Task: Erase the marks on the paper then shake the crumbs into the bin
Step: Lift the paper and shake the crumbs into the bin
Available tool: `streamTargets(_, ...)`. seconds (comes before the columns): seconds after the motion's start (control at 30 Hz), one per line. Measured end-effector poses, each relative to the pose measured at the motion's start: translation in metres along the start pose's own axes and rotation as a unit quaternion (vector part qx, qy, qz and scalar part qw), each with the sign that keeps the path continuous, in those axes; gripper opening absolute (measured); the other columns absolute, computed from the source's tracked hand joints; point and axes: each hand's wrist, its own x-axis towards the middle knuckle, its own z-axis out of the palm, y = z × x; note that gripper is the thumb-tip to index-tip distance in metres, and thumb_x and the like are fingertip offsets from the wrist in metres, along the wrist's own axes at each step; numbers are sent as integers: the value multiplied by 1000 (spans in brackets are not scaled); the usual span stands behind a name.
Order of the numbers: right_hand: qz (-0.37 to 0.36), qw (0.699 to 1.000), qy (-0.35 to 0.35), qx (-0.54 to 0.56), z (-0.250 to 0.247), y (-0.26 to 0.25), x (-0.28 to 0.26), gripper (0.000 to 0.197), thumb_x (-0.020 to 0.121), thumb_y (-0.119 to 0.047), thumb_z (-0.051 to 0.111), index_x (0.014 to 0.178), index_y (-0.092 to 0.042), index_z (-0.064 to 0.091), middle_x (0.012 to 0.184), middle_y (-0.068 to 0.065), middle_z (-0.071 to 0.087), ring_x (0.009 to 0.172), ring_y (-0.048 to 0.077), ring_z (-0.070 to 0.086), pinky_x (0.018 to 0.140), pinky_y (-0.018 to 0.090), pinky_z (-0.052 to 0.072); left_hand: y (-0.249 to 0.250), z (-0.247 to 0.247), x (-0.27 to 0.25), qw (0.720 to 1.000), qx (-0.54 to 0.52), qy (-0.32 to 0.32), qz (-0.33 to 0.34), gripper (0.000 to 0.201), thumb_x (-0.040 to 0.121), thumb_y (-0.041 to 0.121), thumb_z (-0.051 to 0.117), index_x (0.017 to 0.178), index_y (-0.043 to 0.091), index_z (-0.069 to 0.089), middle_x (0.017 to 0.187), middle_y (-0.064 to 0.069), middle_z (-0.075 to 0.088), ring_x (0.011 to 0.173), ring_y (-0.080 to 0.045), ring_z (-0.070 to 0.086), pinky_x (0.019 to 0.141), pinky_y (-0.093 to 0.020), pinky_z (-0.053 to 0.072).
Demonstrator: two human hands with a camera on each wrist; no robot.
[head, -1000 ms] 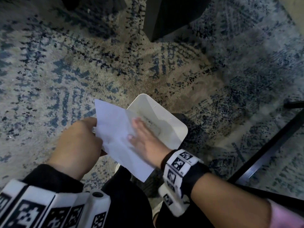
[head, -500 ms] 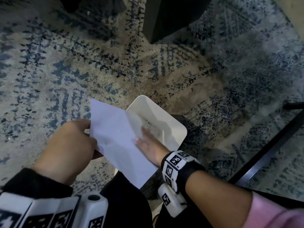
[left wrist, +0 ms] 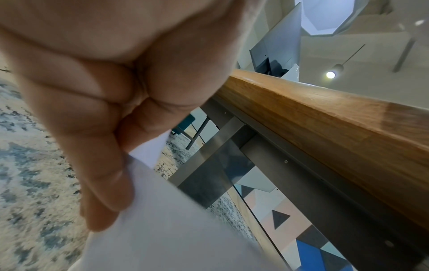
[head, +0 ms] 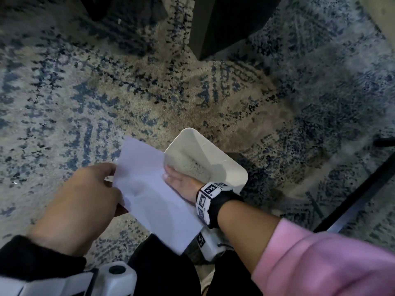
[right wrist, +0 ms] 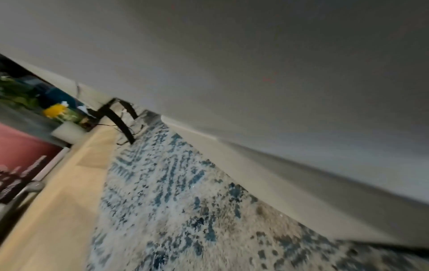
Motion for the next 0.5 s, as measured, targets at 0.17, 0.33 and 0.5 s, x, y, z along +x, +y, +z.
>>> streamTargets(0.17,172,964,25,-201,-31,20,-11,46,104,-30,28,141,-4,39,144,20,41,128,33,44,101,34,34,-4,-14,5,1000,-4,2,-3,44,77,-16,44,69,24,62,58,-3,73,64,-29,69,74,-38,53)
streamTargets(0.33,-40,989,102,-103,-25,13,-16,57,100,-37,39,151,-21,18,159,1,11,145,18,11,118,35,11,1,-10,1,1000,-1,-17,11,45,77,-17,42,66,22,62,56,-2,72,56,-25,68,67,-31,52)
streamTargets(0.5,63,998,-19,22,-7,26,-27,47,102,-33,36,147,-19,34,154,4,29,141,23,28,108,27,24,5,-6,-2,999,12,-17,34,41,77,-18,43,72,19,60,53,-7,70,61,-29,63,65,-32,51)
